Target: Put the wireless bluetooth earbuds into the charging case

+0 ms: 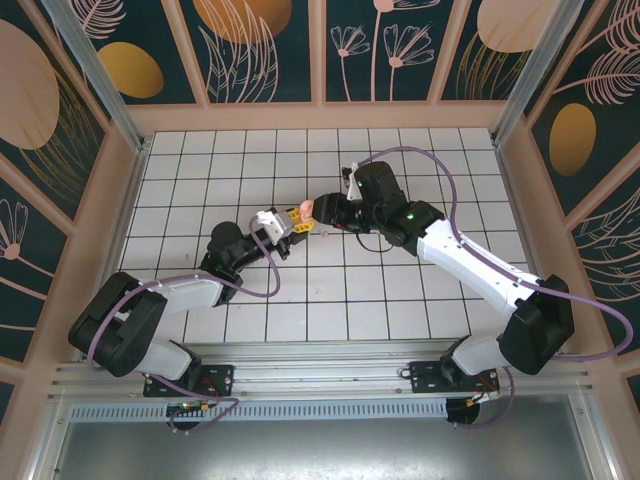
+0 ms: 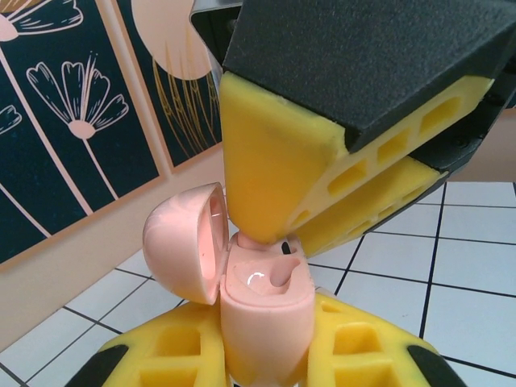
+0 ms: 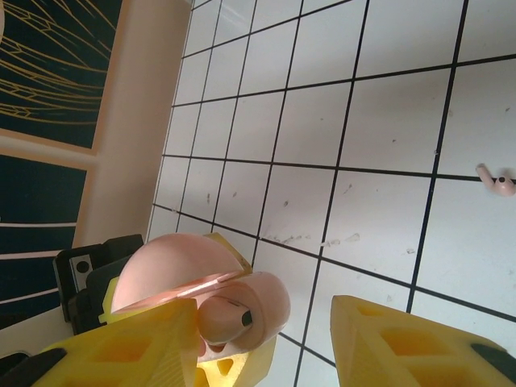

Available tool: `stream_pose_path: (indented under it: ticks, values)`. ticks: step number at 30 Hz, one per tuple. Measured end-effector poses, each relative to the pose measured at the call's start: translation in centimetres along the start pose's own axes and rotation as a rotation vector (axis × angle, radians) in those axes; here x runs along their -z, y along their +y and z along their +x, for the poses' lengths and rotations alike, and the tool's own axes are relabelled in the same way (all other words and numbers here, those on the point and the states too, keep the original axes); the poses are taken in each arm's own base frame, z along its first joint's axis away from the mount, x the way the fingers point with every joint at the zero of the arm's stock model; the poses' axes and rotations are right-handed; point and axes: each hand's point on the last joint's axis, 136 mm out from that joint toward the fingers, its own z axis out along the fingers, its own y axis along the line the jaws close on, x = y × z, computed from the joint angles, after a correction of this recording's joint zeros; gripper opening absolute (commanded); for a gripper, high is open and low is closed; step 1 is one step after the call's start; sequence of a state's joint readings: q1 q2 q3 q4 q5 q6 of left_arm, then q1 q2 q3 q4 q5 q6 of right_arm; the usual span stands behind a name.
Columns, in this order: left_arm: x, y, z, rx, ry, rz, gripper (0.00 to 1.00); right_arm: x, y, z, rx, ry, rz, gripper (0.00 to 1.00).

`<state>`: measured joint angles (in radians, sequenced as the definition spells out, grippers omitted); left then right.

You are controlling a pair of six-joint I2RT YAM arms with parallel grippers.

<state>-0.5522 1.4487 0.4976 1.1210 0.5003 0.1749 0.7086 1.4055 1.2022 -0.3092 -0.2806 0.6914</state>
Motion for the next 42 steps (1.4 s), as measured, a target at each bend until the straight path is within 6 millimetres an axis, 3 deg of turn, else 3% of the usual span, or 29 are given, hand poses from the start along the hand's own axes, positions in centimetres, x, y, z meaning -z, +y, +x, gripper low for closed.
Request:
stream_pose_path:
  ticks: [7, 14, 18, 24, 34, 42]
  values:
    - [0.0, 0.1, -0.3, 0.017, -0.01, -0.011, 0.06, 0.3, 0.2, -0.4, 0.001, -0.012, -0.012, 0.49]
    - [0.6, 1.0, -0.4, 0.079, -0.043, -0.083, 0.06, 3.8, 0.8, -2.8, 0.008, -0.105, -0.038, 0.48]
    - [0.9, 1.6, 0.7, 0.145, -0.033, -0.125, 0.07, 3.9, 0.1, -3.4, 0.011, -0.089, 0.019, 0.47]
    - [2.7, 3.6, 2.3, 0.261, -0.029, -0.218, 0.07, 0.8, -2.0, -3.6, 0.016, 0.011, 0.154, 0.46]
    - [6.7, 5.9, 5.1, 0.418, -0.019, -0.37, 0.07, -5.9, -9.9, -2.0, -0.034, 0.219, 0.381, 0.44]
    - [7.5, 6.3, 4.5, 0.429, -0.041, -0.405, 0.07, -10.5, -14.7, 0.1, -0.085, 0.342, 0.49, 0.4]
